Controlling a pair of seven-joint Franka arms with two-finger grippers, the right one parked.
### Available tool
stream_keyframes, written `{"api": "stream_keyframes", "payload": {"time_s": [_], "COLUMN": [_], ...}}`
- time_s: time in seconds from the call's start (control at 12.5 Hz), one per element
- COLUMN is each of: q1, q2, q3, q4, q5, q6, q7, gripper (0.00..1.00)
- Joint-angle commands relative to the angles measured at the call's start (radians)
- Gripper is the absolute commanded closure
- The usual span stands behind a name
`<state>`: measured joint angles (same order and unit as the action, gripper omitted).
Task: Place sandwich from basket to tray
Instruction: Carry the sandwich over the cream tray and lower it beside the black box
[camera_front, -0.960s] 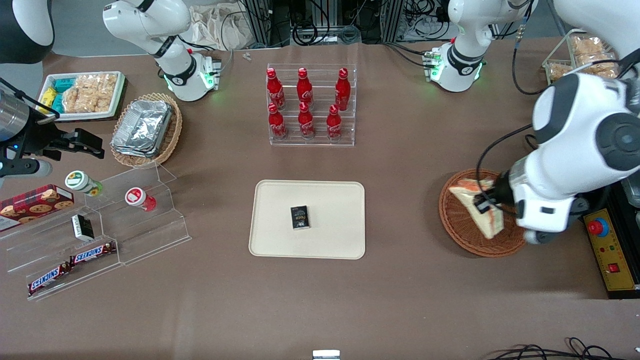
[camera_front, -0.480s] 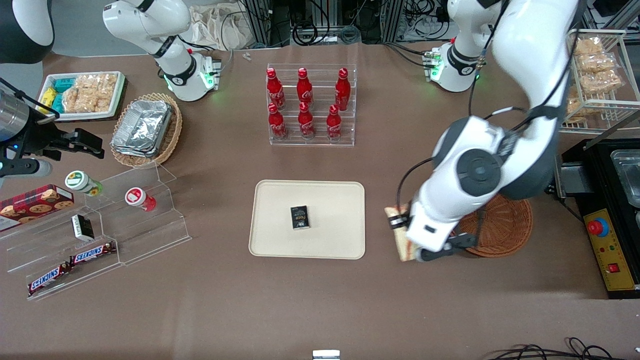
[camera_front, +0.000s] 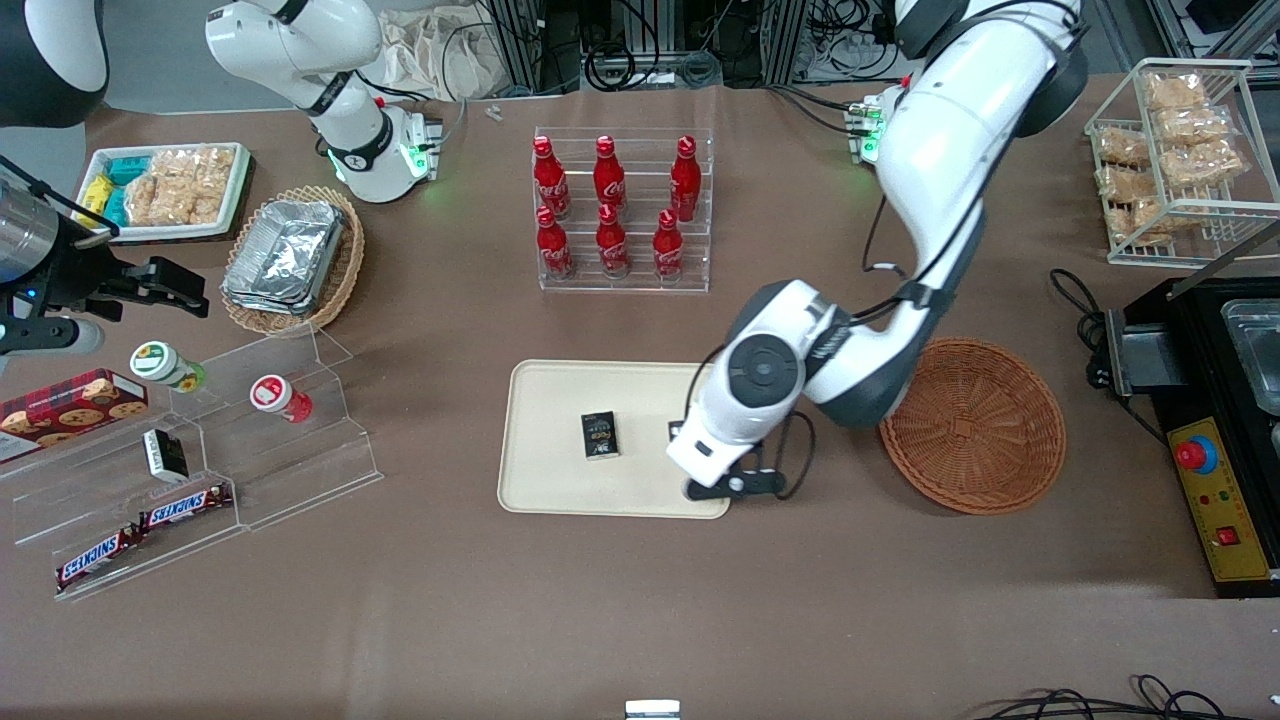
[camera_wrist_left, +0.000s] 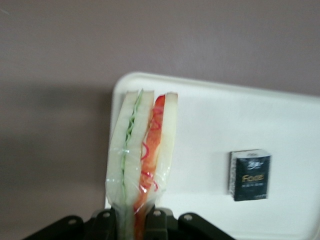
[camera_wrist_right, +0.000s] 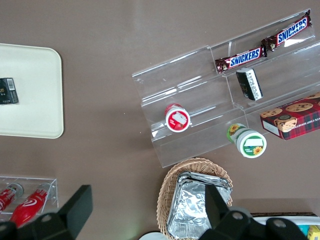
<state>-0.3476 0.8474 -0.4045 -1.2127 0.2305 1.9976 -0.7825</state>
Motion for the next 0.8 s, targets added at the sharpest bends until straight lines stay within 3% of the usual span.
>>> {"api": "stream_keyframes", "payload": {"time_s": [0.0,0.32,0.4,0.48,0.56,0.72], "q1": [-0.016,-0.014,-0.013,-0.013,-0.013,0.001], "q2": [0.036,0.059,0.065,0.065,0.059,0.035], "q3": [0.007,0.010,0.018,0.023,0.023,0.023], "q4": [0.006,-0.019,-0.018,-0.018,-0.018,-0.011], "q5": [0.032,0.035,0.038,0.041,0.043,0.038], "q6": [0.000,0.000,0.000,0.000,-0.002,-0.008], "q7": [0.003,0.016,0.016,0.014,0.008,0.003], "gripper": [1.00,0.99,0.75,0.23,0.00,0.00]}}
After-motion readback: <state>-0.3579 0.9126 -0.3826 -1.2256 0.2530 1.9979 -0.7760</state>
